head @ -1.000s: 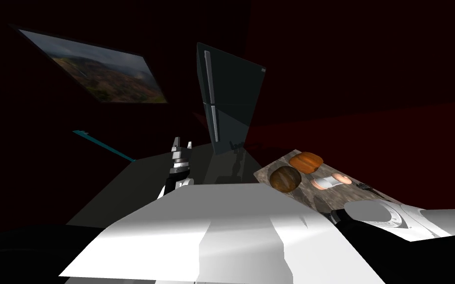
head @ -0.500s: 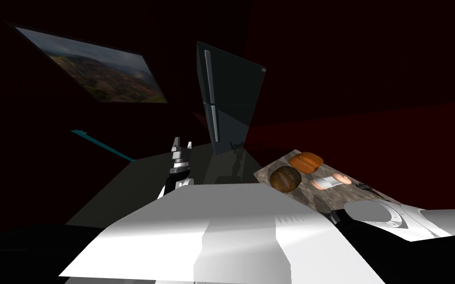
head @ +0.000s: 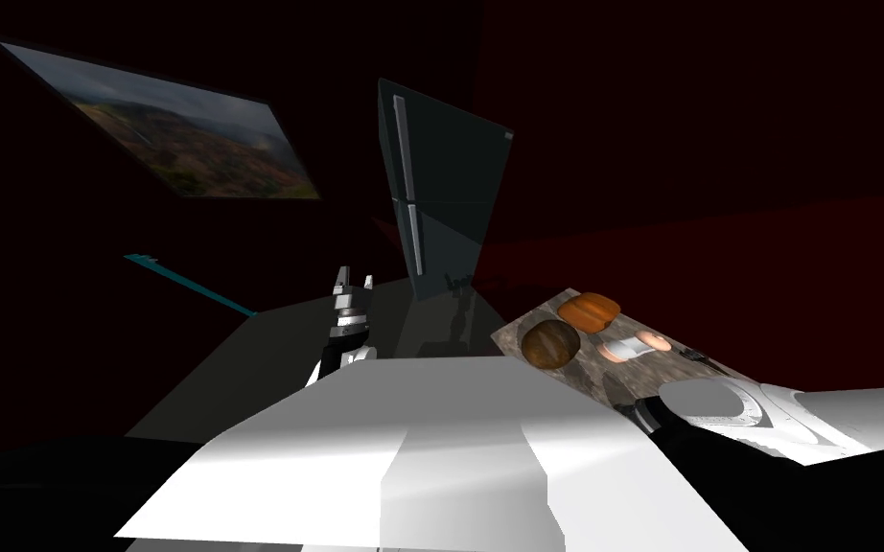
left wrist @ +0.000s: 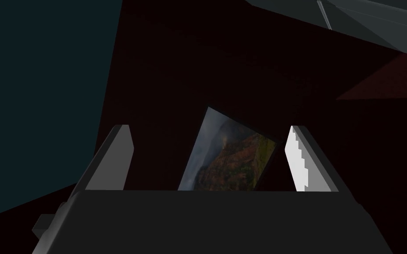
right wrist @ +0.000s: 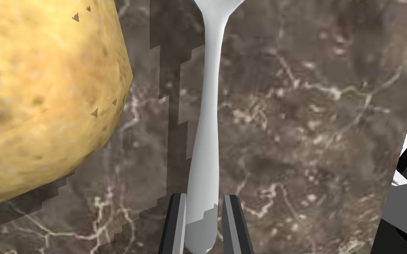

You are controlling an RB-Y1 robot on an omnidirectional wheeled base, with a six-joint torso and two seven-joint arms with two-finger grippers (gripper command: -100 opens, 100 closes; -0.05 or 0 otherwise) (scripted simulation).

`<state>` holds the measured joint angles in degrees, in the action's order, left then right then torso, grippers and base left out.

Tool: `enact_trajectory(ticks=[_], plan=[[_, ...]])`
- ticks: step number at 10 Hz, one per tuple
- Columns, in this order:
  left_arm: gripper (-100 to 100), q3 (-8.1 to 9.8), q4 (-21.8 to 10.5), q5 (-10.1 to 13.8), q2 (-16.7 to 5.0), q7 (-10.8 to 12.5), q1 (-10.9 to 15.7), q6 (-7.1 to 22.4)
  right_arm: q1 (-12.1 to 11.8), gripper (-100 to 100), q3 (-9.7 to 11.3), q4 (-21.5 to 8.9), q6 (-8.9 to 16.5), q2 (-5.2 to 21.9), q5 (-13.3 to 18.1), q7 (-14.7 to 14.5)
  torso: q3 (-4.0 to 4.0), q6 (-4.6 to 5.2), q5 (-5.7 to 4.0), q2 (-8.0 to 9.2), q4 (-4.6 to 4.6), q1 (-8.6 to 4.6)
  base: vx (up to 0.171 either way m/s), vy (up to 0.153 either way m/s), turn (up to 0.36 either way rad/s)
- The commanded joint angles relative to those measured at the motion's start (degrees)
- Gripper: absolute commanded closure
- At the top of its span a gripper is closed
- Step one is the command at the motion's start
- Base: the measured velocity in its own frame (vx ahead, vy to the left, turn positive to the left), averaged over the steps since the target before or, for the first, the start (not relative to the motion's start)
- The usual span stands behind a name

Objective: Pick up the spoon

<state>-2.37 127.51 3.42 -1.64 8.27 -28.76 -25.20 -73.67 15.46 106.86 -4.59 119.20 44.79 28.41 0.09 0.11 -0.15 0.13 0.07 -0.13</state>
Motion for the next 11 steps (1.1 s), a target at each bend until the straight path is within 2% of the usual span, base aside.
enact_trajectory(ticks=[1,2,4,5,6,11], plan=[[0,0.0,0.0,0.0,0.0,0.0,0.0,0.0,1.22,100,-0.51,0.27,-1.01,2.41,-0.58,1.09,0.0,0.0,0.0,0.0,0.0,0.0,-0.03,-0.003,-0.137],[0,0.0,0.0,0.0,0.0,0.0,0.0,0.0,-1.08,100,-1.91,0.27,-1.01,2.41,-0.58,1.09,0.0,0.03,-0.02,0.02,0.0,-0.03,-0.029,0.003,-0.053],[0,0.0,0.0,0.0,0.0,0.0,0.0,0.0,1.22,100,-0.51,0.27,-1.01,2.41,-0.58,1.09,-0.01,0.02,0.01,-0.01,0.0,0.03,-0.007,0.001,0.008],[0,0.0,0.0,0.0,0.0,0.0,0.0,0.0,2.19,100,-0.39,0.38,-1.58,3.52,-0.88,1.52,-0.03,-0.01,0.01,-0.06,0.0,0.01,-0.012,-0.001,-0.056],[0,0.0,0.0,0.0,0.0,0.0,0.0,0.0,2.19,100,-0.39,0.38,-1.58,3.52,-0.88,1.52,-0.03,-0.01,0.01,-0.06,0.0,0.0,-0.012,0.0,-0.036],[0,0.0,0.0,0.0,0.0,0.0,0.0,0.0,7.06,100,0.19,0.9,-4.41,9.07,-2.4,3.65,0.02,0.03,0.01,0.05,0.0,0.03,-0.032,-0.001,-0.085]])
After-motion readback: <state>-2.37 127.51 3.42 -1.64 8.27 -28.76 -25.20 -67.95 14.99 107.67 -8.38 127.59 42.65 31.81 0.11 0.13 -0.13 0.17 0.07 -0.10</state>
